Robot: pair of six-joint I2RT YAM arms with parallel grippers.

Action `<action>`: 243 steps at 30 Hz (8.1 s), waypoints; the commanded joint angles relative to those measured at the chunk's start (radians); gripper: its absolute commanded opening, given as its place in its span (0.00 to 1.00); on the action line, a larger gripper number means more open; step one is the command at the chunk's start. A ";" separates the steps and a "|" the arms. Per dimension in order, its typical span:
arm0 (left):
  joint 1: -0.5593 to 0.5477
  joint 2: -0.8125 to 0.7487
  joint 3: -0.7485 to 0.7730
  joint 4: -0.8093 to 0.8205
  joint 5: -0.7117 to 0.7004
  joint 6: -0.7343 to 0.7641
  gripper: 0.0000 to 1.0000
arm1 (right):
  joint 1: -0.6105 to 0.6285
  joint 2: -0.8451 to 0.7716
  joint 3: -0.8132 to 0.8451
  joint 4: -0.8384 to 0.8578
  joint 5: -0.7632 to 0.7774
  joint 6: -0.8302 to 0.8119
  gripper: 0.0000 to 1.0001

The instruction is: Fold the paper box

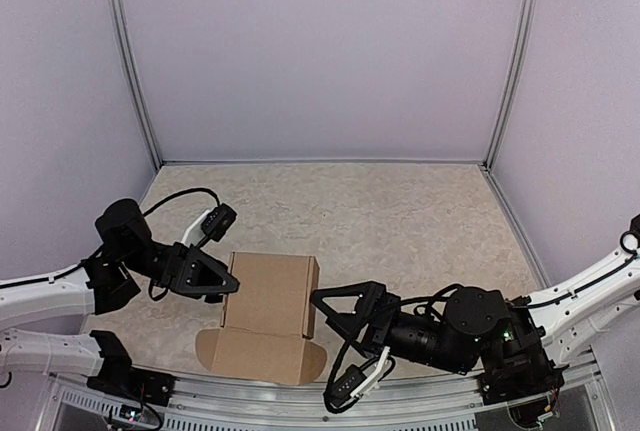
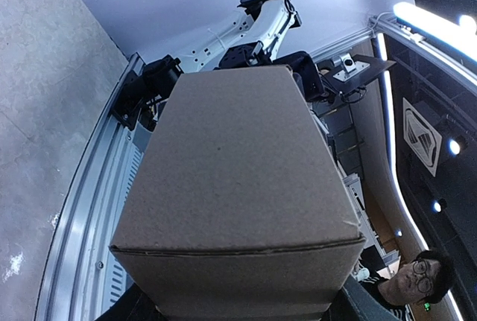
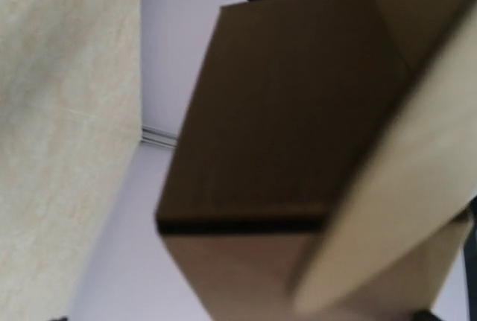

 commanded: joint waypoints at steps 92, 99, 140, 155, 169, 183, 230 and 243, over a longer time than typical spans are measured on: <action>-0.183 -0.139 0.319 -0.794 -0.921 0.751 0.71 | -0.586 0.107 -0.073 -0.086 -1.033 1.490 0.43; -0.249 -0.072 0.368 -0.828 -0.921 0.769 0.58 | -0.586 0.120 -0.084 -0.074 -0.995 1.501 0.41; -0.377 0.063 0.467 -0.988 -1.155 0.829 0.00 | -0.567 0.212 -0.074 0.056 -0.916 1.618 0.33; -0.380 0.172 0.411 -0.898 -1.256 0.739 0.00 | -0.490 0.456 -0.113 0.464 -0.554 1.653 0.32; -0.397 0.216 0.249 -0.701 -1.284 0.715 0.00 | -0.490 0.586 -0.130 0.642 -0.519 1.722 0.33; -0.447 0.301 0.190 -0.635 -1.331 0.721 0.00 | -0.492 0.650 -0.137 0.711 -0.535 1.763 0.33; -0.632 0.459 0.233 -0.757 -1.465 0.657 0.00 | -0.490 0.708 -0.162 0.793 -0.532 1.828 0.38; -0.640 0.472 0.234 -0.753 -1.477 0.634 0.00 | -0.490 0.662 -0.178 0.792 -0.526 1.836 0.53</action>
